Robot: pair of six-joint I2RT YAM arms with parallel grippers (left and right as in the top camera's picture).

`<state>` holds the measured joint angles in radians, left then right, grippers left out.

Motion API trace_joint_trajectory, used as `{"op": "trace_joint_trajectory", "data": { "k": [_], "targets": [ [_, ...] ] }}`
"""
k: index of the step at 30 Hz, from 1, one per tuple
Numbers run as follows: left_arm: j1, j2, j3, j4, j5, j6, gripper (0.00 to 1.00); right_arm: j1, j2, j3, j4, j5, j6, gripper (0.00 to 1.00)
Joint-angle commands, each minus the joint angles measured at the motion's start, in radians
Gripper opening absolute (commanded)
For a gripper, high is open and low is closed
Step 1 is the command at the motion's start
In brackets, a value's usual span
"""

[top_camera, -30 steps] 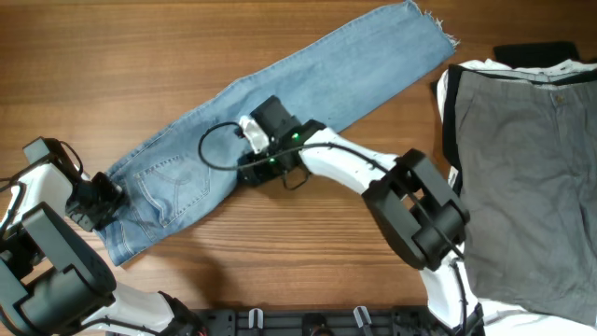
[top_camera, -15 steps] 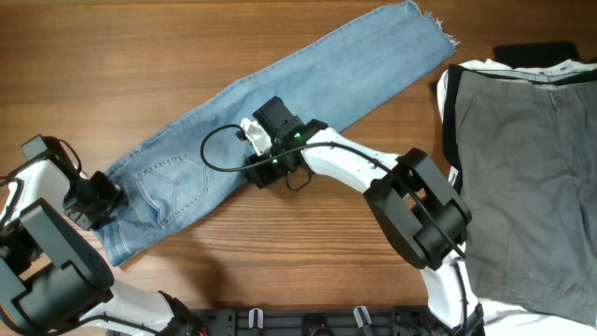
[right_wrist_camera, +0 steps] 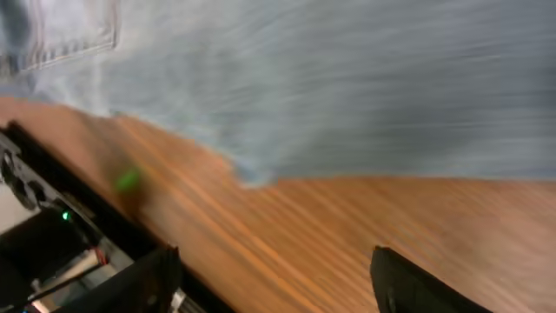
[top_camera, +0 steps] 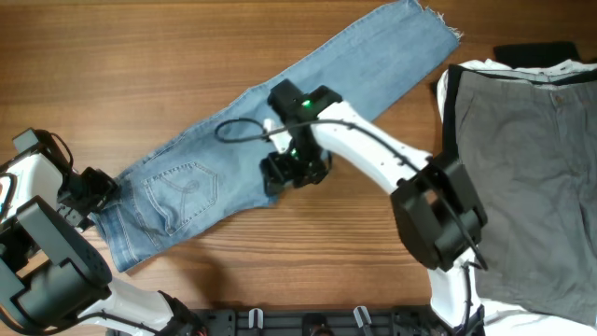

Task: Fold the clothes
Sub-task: 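Move the right gripper to the hem end at the top right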

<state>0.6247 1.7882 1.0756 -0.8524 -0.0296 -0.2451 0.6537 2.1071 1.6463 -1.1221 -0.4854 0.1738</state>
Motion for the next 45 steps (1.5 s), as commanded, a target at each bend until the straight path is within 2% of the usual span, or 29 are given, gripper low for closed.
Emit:
{"op": "trace_joint_trajectory", "data": {
  "k": [1, 2, 3, 4, 5, 6, 7, 9, 11, 12, 13, 14, 15, 17, 19, 21, 22, 24, 27, 31, 32, 33, 34, 35, 38, 40, 41, 42, 45],
  "targets": [
    [0.006, 0.011, 0.017, 0.002, -0.006, 0.006, 0.66, -0.123, -0.069, 0.011, 0.031, -0.008, -0.030, 0.68],
    [0.006, 0.011, 0.017, 0.003, 0.006, 0.006, 0.64, -0.143, -0.070, 0.011, 0.042, -0.030, -0.041, 0.56],
    [0.006, 0.011, 0.017, 0.003, 0.006, 0.005, 0.61, -0.162, -0.069, 0.011, 0.047, -0.045, -0.040, 0.55],
    [0.006, 0.011, 0.017, 0.003, 0.006, 0.006, 0.57, -0.171, -0.067, 0.003, 0.040, -0.075, -0.040, 0.62],
    [0.006, 0.011, 0.017, 0.003, 0.005, 0.006, 0.45, -0.169, -0.067, -0.008, 0.027, -0.103, -0.042, 0.63],
    [0.010, 0.011, 0.017, 0.011, -0.002, 0.005, 0.24, -0.153, -0.067, -0.029, 0.008, -0.111, -0.040, 0.70],
    [0.013, 0.011, 0.017, 0.016, -0.004, 0.005, 0.13, -0.136, -0.067, -0.055, 0.008, -0.111, -0.031, 0.75],
    [0.025, 0.011, 0.017, 0.034, -0.006, 0.005, 0.04, -0.096, -0.067, -0.124, 0.042, -0.107, 0.082, 0.67],
    [0.038, 0.011, 0.017, 0.057, -0.006, 0.005, 0.04, -0.047, -0.067, -0.232, 0.131, -0.112, 0.193, 0.47],
    [0.041, 0.011, 0.017, 0.061, -0.006, 0.005, 0.04, -0.026, -0.067, -0.270, 0.177, -0.128, 0.203, 0.40],
    [0.043, 0.011, 0.017, 0.064, -0.006, 0.005, 0.04, -0.012, -0.067, -0.293, 0.217, -0.146, 0.203, 0.40],
    [0.043, 0.011, 0.017, 0.067, -0.005, 0.005, 0.04, 0.004, -0.067, -0.314, 0.267, -0.158, 0.204, 0.45],
    [0.043, 0.011, 0.017, 0.067, -0.005, 0.004, 0.17, 0.028, -0.067, -0.336, 0.350, -0.164, 0.220, 0.77],
    [0.043, 0.011, 0.017, 0.067, 0.013, 0.004, 0.55, 0.063, -0.067, -0.362, 0.477, -0.160, 0.278, 0.78],
    [0.043, 0.011, 0.017, 0.067, 0.018, 0.004, 0.62, 0.091, -0.067, -0.383, 0.555, -0.159, 0.337, 0.76],
    [0.043, 0.011, 0.017, 0.067, 0.018, 0.003, 0.65, 0.123, -0.060, -0.397, 0.619, -0.122, 0.407, 0.65],
    [0.043, 0.011, 0.017, 0.069, 0.021, 0.001, 0.65, 0.138, -0.049, -0.397, 0.645, -0.061, 0.433, 0.39],
    [0.043, 0.011, 0.017, 0.071, 0.021, 0.001, 0.65, 0.142, -0.043, -0.396, 0.656, -0.011, 0.429, 0.08],
    [0.043, 0.011, 0.019, 0.071, 0.021, 0.002, 0.65, 0.104, -0.064, -0.348, 0.508, -0.051, 0.401, 0.04],
    [0.043, 0.011, 0.042, 0.061, 0.021, 0.002, 0.68, 0.067, -0.087, -0.206, 0.149, -0.203, 0.257, 0.04],
    [0.043, 0.011, 0.052, 0.054, 0.021, 0.002, 0.70, 0.067, -0.087, -0.191, 0.107, -0.190, 0.241, 0.47],
    [0.043, 0.011, 0.060, 0.047, 0.021, 0.002, 0.72, 0.065, -0.087, -0.187, 0.088, -0.185, 0.217, 0.77],
    [0.043, 0.011, 0.082, 0.022, 0.032, 0.002, 0.72, 0.061, -0.087, -0.186, 0.080, -0.184, 0.192, 0.72],
    [0.043, 0.011, 0.124, -0.021, 0.063, 0.006, 0.73, 0.048, -0.087, -0.186, 0.084, -0.148, 0.197, 0.65],
    [0.042, 0.011, 0.229, -0.145, 0.181, 0.032, 0.65, -0.017, -0.100, -0.150, 0.092, -0.023, 0.214, 0.61],
    [0.027, 0.004, 0.284, -0.244, 0.335, 0.092, 0.31, -0.101, -0.137, -0.092, 0.115, 0.003, 0.172, 0.51],
    [0.015, -0.004, 0.284, -0.271, 0.374, 0.114, 0.22, -0.135, -0.154, -0.074, 0.135, 0.005, 0.164, 0.43],
    [-0.010, -0.008, 0.284, -0.309, 0.380, 0.140, 0.18, -0.186, -0.174, -0.054, 0.182, 0.007, 0.166, 0.30],
    [-0.080, -0.008, 0.265, -0.351, 0.372, 0.190, 0.18, -0.282, -0.182, -0.046, 0.328, 0.007, 0.169, 0.33]
  ]
}}
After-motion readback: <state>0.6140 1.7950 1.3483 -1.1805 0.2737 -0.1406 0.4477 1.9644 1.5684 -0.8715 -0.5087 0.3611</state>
